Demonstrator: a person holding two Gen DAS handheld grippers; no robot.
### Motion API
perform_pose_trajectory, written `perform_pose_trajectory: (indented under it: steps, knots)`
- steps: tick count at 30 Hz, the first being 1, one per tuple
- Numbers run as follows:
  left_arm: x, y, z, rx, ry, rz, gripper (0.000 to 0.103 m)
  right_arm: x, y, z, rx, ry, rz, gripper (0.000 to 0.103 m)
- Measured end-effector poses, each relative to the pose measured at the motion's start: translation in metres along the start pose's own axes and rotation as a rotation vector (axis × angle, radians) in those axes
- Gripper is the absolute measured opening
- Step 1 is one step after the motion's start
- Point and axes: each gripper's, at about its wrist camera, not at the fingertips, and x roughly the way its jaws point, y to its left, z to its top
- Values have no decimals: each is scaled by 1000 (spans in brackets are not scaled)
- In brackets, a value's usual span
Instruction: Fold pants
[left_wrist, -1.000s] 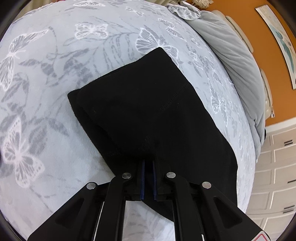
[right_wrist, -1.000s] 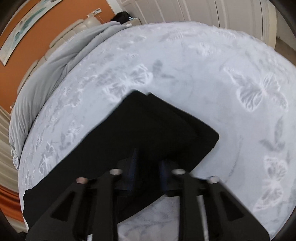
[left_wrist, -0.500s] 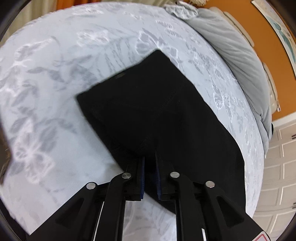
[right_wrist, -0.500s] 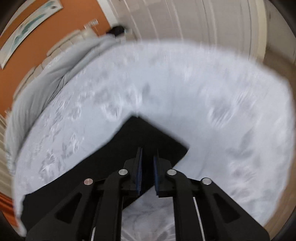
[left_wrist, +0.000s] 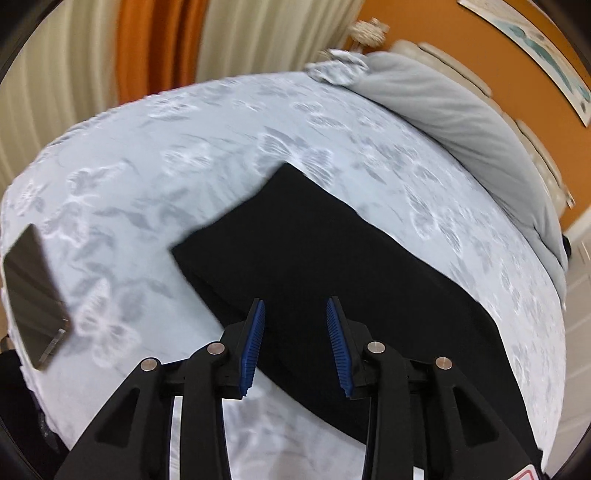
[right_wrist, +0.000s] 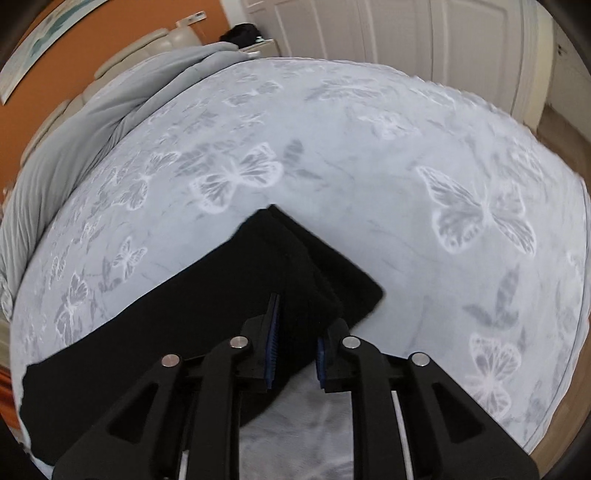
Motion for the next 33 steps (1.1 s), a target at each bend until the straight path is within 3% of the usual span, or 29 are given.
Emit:
perform_pose_trajectory:
  steps: [2,5,8,9,14,16,18,19,20,22,23,26,28,30,33]
  knots:
    - [0,-13,-7,24,10,-25,41,-3,-9,1,17,-9,-8,36]
    - [0,-36,-16,67,6,-45,48,5,-19,1,27,30,36,34]
    - [4,-56,-27,102,23,-63,49,6,-22,1,4,14,50,18]
    - [5,-62,-31,109,32,-73,49,5,-20,3,-16,10,59,8]
    - [15,-88,-52,155,82,-103,54,-13,-24,17,-25,-94,74,7]
    - [20,-95,-59,195,94,-89,56,-2,-39,19,23,-77,6,3]
    - [24,-96,-62,220,108,-66,56,-7,-45,20,32,-136,-168,2]
    - [26,-93,-62,219,114,-57,56,-18,-46,24,46,-186,-204,2]
    - [28,-89,-60,210,120,-50,57,-30,-45,25,71,-223,-187,2]
    - [30,-77,-53,175,127,-27,62,-54,-30,27,85,-283,-65,4]
    - [30,-69,-48,153,119,-17,62,-68,-8,24,37,-304,23,5]
    - [30,-42,-27,78,80,35,62,-81,73,0,-209,-290,157,8]
    - [38,-22,-17,40,87,93,62,-69,142,-29,-374,-161,290,8]
    - [58,-1,-17,15,191,104,57,-56,203,-56,-479,-43,403,8]
    - [56,-1,-23,109,197,106,53,-43,303,-99,-624,77,522,8]
